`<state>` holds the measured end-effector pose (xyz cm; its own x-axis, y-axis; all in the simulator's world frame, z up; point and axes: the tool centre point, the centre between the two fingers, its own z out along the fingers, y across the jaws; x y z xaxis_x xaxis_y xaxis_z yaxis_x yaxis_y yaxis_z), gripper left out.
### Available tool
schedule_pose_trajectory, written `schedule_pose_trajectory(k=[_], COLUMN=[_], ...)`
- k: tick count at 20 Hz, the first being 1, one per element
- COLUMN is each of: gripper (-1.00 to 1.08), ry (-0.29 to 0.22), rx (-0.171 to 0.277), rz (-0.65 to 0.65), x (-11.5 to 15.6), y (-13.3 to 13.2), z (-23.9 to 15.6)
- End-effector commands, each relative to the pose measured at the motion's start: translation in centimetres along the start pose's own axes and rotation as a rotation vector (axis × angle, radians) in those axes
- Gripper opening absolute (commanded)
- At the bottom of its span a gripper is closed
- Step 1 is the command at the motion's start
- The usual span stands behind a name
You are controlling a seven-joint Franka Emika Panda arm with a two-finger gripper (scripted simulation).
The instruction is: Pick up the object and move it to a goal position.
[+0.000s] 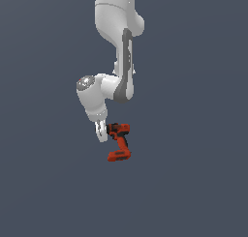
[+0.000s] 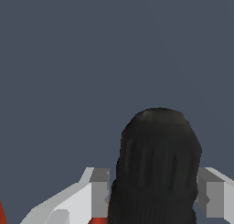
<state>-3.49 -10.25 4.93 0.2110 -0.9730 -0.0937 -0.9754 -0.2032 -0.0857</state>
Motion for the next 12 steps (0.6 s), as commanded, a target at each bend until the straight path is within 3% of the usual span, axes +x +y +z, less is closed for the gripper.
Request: schedule_pose_trajectory(k=[1, 12], gripper=[-1.00, -1.00], ry=[0.002, 0.000], rx=[0.008, 0.007], rz=[-0.001, 0.000], x=[-0.4, -3.3], y=[-0.1, 1.1], z=[-1.5, -9.8])
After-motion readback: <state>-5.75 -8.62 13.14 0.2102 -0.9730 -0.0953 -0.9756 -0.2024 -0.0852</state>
